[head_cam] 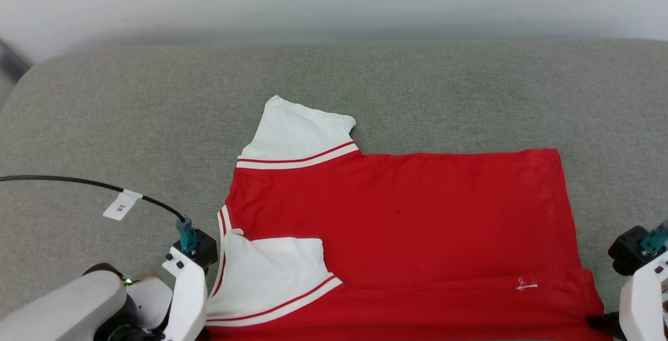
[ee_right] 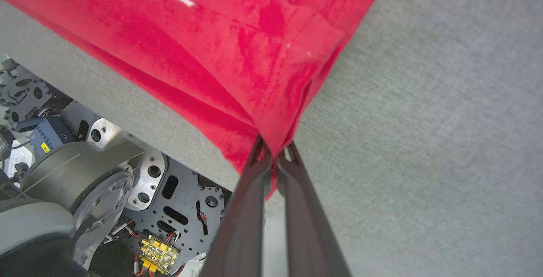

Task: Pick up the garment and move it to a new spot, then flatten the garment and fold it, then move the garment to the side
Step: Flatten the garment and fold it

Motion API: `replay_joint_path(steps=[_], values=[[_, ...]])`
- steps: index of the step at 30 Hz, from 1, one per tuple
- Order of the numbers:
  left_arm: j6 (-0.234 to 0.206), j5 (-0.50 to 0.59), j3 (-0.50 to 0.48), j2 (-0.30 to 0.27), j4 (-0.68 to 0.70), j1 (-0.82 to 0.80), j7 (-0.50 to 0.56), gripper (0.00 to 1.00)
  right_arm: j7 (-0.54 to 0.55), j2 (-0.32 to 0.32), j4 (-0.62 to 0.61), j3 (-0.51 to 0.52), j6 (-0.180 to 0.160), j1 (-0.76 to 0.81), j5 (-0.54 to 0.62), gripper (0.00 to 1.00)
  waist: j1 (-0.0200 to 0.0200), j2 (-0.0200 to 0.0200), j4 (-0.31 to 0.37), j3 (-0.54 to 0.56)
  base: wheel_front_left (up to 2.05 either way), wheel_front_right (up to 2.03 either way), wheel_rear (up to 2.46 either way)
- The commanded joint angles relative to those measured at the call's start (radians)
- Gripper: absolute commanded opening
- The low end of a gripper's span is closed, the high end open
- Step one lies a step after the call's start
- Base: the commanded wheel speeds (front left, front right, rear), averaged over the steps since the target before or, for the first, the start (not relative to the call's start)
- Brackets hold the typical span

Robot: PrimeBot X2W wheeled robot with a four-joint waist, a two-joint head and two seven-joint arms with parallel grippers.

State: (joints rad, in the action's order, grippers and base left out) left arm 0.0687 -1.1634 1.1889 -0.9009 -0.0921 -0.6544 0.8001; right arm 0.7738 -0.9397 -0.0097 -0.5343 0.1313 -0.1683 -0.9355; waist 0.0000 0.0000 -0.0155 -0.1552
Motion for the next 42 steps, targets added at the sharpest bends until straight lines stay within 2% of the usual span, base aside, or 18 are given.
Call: replay_joint_path(steps=[1,4,5,6,11,18,23,27,31,36,39,42], values=[[-0.010,-0.001,0.004,0.006,-0.007,0.021,-0.007,0.00,0.010,0.018,0.026,0.004,-0.001,0.015,0.017,0.00,0.0000,0.0000,0.000,-0.012,0.00,0.00,0.00],[-0.010,0.006,0.004,0.017,-0.027,0.023,-0.020,0.00,0.008,0.048,0.053,-0.001,-0.001,0.016,0.035,0.00,0.0000,0.0000,-0.002,-0.018,0.00,0.00,0.00],[-0.011,0.015,0.004,0.020,-0.035,0.021,-0.028,0.56,-0.001,0.060,0.063,0.004,-0.001,0.014,0.040,0.38,0.0000,0.0000,-0.003,-0.016,0.00,0.00,0.00],[-0.011,0.017,0.002,0.024,-0.042,0.021,-0.037,1.00,-0.011,0.070,0.071,0.008,-0.001,0.013,0.045,1.00,0.0000,0.0000,-0.004,-0.012,0.00,0.00,0.00],[-0.002,0.016,-0.026,0.009,-0.029,0.010,-0.089,1.00,-0.120,0.099,0.068,0.066,-0.001,0.005,0.101,1.00,0.0000,0.0000,-0.008,0.026,0.00,0.00,0.00],[-0.022,0.067,-0.098,-0.033,0.022,-0.048,-0.202,1.00,-0.330,0.160,0.033,0.201,-0.001,0.025,0.198,1.00,0.0000,0.0000,-0.005,0.062,0.00,0.00,0.00],[-0.064,0.185,-0.152,-0.022,-0.009,-0.120,-0.339,1.00,-0.547,0.282,-0.007,0.352,-0.001,0.052,0.320,1.00,0.0000,0.0000,0.011,0.057,0.00,0.00,0.00],[-0.107,0.266,-0.182,0.009,-0.062,-0.186,-0.421,1.00,-0.698,0.420,-0.061,0.472,-0.001,0.092,0.433,1.00,0.0000,0.0000,0.036,0.030,0.00,0.00,0.00],[-0.119,0.300,-0.215,0.047,-0.117,-0.269,-0.459,1.00,-0.813,0.556,-0.133,0.544,-0.001,0.136,0.518,1.00,0.0000,0.0000,0.070,-0.017,0.00,0.00,0.00],[-0.103,0.291,-0.241,0.103,-0.194,-0.387,-0.412,1.00,-0.914,0.696,-0.191,0.583,-0.001,0.174,0.585,1.00,0.0000,0.0000,0.112,-0.097,0.00,0.00,0.00],[-0.080,0.267,-0.245,0.126,-0.240,-0.469,-0.316,1.00,-0.944,0.749,-0.204,0.569,-0.001,0.177,0.603,1.00,0.0000,0.0000,0.140,-0.157,0.00,0.00,0.00],[-0.053,0.241,-0.229,0.145,-0.288,-0.541,-0.184,1.00,-0.965,0.776,-0.202,0.547,-0.001,0.155,0.617,1.00,0.0000,0.0000,0.169,-0.212,0.00,0.00,0.00]])
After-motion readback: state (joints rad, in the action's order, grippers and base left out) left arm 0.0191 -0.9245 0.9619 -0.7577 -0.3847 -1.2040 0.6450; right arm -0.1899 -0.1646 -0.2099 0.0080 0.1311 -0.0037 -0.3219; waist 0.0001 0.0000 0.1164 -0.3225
